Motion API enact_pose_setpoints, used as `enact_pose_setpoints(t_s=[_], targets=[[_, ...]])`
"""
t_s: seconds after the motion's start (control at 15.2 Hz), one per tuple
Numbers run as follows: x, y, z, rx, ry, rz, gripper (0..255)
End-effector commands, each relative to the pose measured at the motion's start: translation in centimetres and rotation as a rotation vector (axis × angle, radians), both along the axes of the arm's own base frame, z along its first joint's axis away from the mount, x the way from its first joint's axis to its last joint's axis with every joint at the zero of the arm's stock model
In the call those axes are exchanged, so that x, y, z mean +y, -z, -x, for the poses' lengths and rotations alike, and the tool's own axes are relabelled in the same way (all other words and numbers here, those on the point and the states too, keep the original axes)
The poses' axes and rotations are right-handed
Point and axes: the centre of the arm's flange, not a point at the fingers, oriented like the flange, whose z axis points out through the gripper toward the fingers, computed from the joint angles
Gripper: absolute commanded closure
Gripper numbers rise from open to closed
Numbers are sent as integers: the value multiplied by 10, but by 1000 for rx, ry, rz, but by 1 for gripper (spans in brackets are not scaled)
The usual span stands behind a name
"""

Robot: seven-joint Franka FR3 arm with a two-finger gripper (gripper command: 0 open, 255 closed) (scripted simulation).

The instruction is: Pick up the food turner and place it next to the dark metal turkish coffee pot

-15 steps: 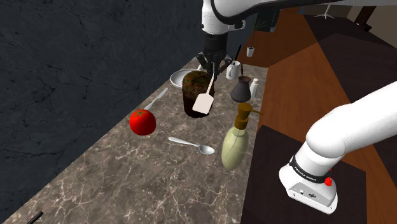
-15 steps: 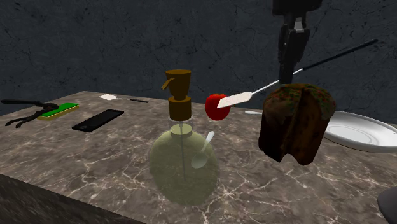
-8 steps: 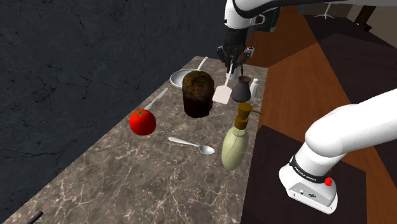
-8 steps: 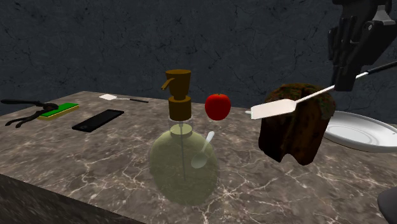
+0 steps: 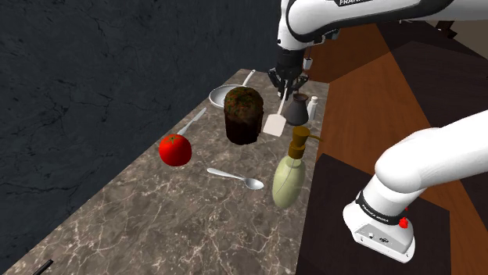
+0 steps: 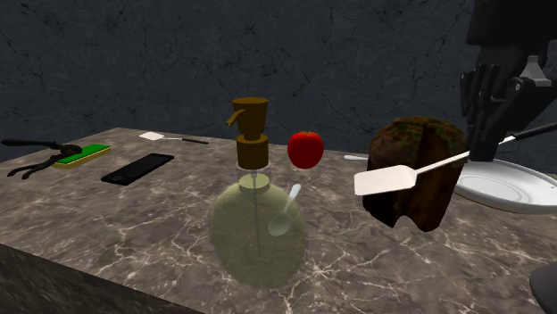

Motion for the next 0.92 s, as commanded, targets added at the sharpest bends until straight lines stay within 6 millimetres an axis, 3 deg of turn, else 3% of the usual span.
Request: enact_pose_setpoints(t_s=[0.0, 0.86], targets=[[0, 11, 0, -1, 0, 0, 255], [0, 80, 0, -1, 0, 0, 255]])
